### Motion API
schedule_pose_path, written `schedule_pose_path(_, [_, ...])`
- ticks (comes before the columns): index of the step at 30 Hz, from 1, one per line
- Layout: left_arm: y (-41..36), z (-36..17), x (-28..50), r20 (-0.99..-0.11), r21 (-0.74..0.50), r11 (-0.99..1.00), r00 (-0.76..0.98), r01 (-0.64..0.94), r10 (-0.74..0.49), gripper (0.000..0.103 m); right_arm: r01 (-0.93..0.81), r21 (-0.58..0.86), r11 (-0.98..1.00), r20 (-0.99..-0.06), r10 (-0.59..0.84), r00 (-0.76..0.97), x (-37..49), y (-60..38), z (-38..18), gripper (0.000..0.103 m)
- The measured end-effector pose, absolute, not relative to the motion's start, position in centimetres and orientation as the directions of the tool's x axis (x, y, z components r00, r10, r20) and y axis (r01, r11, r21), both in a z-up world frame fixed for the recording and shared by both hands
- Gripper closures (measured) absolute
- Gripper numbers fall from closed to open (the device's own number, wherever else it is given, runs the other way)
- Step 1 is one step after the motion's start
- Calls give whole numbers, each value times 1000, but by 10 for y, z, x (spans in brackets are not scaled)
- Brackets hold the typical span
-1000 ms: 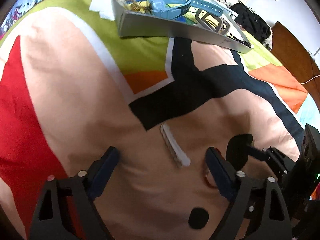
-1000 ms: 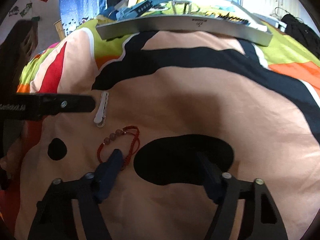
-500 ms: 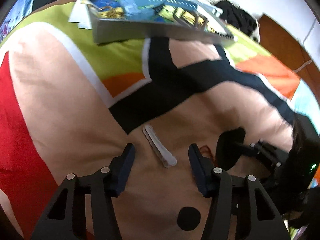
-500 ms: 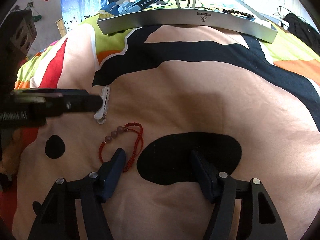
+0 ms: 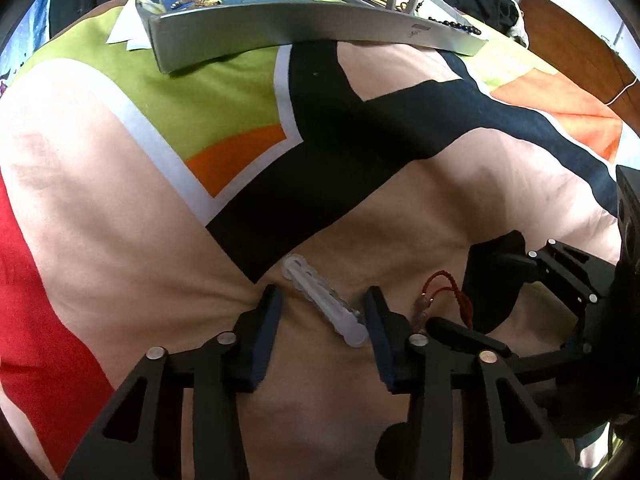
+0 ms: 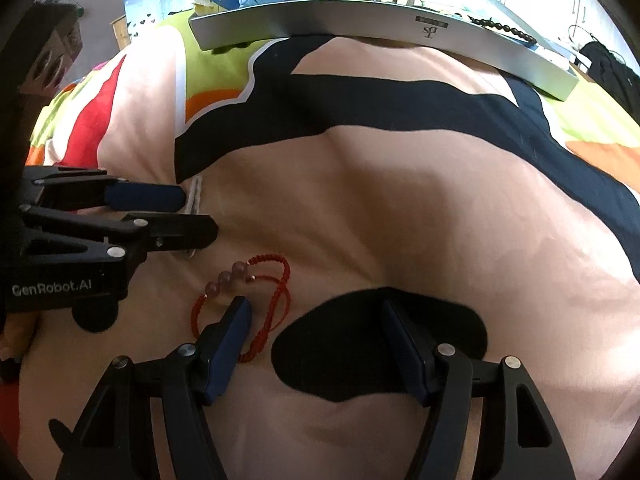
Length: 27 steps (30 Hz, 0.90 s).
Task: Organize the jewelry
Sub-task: 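Grasp the white hair clip with the left tool while the right tool grasps the red bracelet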
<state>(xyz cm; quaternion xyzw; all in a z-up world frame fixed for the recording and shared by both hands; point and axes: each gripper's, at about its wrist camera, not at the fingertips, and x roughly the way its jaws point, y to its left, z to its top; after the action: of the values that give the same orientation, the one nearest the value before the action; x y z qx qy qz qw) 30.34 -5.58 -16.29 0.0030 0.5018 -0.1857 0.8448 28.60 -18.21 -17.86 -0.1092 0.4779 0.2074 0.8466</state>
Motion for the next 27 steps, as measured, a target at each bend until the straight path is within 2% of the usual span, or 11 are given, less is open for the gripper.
schedule_pose_path(8, [-42,-166,303,-820,-273,924,437,269,-369,91,-460,47,887,-841,283,460,278,-185,-178,61])
schedule_pose_path(15, [-42,-162,288,-815,-270,920,442,285,-375,91,-432,91,897,-839,303,452,280,-191,-175,87])
schedule_pose_path(20, [-49,-156,277,-829,-253,920,424,299,-366,91,-405,123,906,-847,309,434,266,-200,-174,96])
schedule_pose_path(27, [-45,-142,283,-836,-277,920,403,276,-373,92,-406,68,911,-836,274,476,256,-204,-161,97])
